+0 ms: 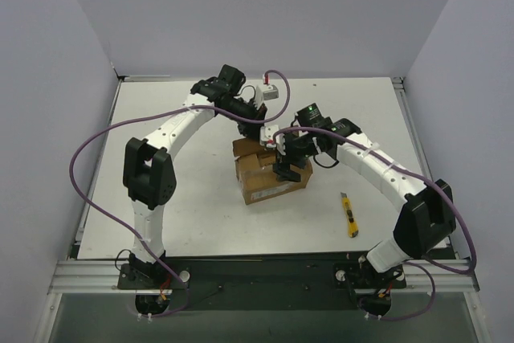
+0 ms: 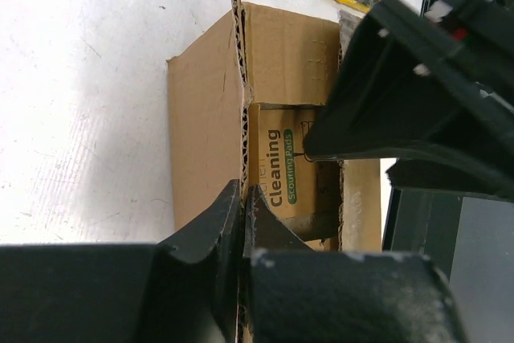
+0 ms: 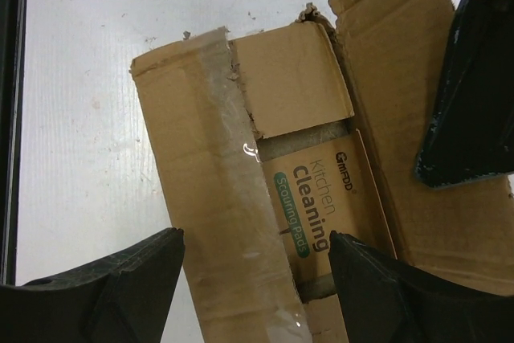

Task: Unpack the express box

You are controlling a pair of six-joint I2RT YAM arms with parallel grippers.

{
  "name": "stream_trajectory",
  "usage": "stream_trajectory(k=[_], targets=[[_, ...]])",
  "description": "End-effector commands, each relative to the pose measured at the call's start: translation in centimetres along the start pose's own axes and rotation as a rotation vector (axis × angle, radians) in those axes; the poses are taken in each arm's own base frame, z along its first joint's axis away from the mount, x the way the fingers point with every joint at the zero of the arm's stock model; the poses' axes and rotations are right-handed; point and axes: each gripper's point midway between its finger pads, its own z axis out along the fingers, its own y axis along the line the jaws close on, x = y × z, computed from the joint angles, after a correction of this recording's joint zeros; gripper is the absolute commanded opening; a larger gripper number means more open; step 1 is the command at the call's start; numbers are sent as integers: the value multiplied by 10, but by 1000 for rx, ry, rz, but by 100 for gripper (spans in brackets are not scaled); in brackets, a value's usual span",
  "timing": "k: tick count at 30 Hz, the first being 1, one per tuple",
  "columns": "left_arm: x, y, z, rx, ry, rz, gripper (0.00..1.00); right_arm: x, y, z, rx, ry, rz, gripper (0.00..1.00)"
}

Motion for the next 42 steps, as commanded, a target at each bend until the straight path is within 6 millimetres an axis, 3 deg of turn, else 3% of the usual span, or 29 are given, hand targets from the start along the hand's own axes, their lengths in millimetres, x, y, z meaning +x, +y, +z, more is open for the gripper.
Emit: stream_trajectory(k=[1, 4, 7, 12, 17, 25, 27, 30, 34, 36, 39, 42], targets=[[-20, -21, -16, 12, -51, 81, 0, 0, 9, 11, -66, -7, 9, 74], [-19, -22, -15, 14, -52, 87, 0, 0, 8, 16, -81, 7, 96, 71], [-19, -15, -13, -9, -51, 71, 0, -2, 20, 11, -109, 6, 104, 66], [-18, -3, -5, -28, -45, 52, 0, -14, 50, -18, -93, 16, 38, 54], [-20, 2, 1, -18, -52, 35, 0, 4, 90, -38, -73, 75, 2, 47], [-28, 2, 6, 8, -77, 19, 0, 44, 125, -34, -95, 141, -2, 44], [-30, -5, 7, 36, -81, 21, 0, 50, 123, -25, -81, 144, 19, 46], [-29, -12, 9, 46, -71, 40, 0, 32, 103, -26, -15, 108, 26, 45], [-23, -24, 14, 65, -44, 62, 0, -27, 51, -70, 143, -26, 19, 41], [-20, -30, 17, 75, -26, 87, 0, -36, 32, -80, 178, -59, 30, 41], [-19, -38, 22, 82, -15, 101, 0, -32, 8, -71, 194, -27, 10, 39], [-18, -39, 24, 65, -4, 104, 0, -19, -9, -50, 201, 4, 12, 36]])
